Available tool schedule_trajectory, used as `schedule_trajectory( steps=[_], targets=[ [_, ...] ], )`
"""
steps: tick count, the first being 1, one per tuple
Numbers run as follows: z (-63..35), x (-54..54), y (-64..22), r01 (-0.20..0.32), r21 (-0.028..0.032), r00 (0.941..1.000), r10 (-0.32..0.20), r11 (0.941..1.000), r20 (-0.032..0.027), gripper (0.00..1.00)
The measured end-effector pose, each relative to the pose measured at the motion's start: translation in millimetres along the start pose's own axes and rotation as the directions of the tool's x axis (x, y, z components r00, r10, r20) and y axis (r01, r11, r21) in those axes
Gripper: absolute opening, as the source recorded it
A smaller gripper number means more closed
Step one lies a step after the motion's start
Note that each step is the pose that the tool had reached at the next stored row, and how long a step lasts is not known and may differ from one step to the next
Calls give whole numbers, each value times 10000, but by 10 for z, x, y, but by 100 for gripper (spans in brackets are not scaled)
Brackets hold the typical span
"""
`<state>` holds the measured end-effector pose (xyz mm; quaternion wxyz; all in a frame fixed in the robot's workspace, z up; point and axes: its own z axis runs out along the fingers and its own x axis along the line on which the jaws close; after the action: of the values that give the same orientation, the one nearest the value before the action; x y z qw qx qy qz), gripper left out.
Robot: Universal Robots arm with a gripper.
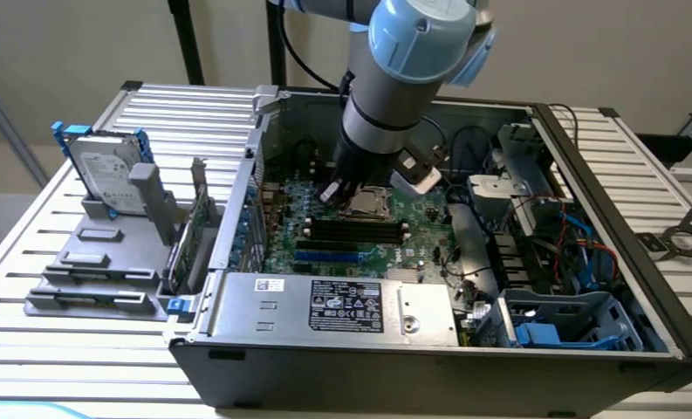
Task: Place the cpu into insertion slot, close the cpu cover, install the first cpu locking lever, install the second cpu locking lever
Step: 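Install the second cpu locking lever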
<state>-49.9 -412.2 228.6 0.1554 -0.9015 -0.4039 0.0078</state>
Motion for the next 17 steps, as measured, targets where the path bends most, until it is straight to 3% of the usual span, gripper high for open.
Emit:
schedule_trajectory(
  steps=[11, 17],
  targets=[
    [141, 24, -50, 340, 39, 9994, -340, 9994, 92, 11],
    [199, 22, -46, 380, 40, 9992, -381, 9993, 102, 11]
  ],
)
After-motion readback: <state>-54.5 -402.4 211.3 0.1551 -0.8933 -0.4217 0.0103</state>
